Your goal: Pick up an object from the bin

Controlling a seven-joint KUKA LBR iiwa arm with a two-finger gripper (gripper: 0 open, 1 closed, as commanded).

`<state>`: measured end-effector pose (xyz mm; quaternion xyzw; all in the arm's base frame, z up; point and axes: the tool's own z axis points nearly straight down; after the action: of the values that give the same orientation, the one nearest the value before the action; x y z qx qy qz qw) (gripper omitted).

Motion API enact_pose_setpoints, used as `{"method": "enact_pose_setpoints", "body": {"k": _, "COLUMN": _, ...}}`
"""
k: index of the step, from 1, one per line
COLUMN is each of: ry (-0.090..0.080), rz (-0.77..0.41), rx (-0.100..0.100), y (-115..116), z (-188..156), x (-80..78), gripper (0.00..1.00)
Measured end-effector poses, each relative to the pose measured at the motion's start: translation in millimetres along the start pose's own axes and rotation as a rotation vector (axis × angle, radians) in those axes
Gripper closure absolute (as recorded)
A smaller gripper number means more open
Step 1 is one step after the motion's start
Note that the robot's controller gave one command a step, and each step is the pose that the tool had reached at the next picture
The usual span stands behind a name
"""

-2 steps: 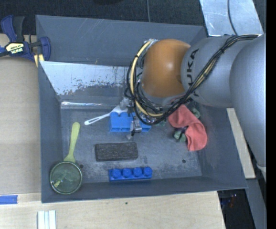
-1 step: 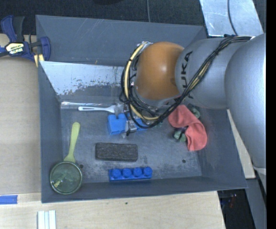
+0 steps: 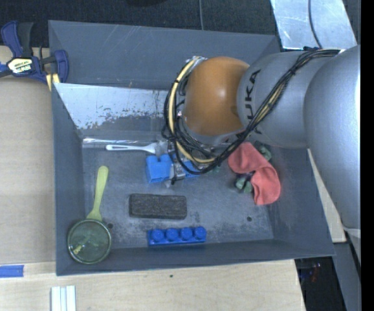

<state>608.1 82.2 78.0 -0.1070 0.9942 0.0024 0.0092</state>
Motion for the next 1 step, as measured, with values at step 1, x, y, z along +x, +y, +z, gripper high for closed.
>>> {"method": "enact_pose_setpoints", "body": {"k": 1, "ry": 0.000, "rz": 0.001, "rx": 0.000, "y": 0.0, "z": 0.0, "x": 0.0, "gripper": 1.00}}
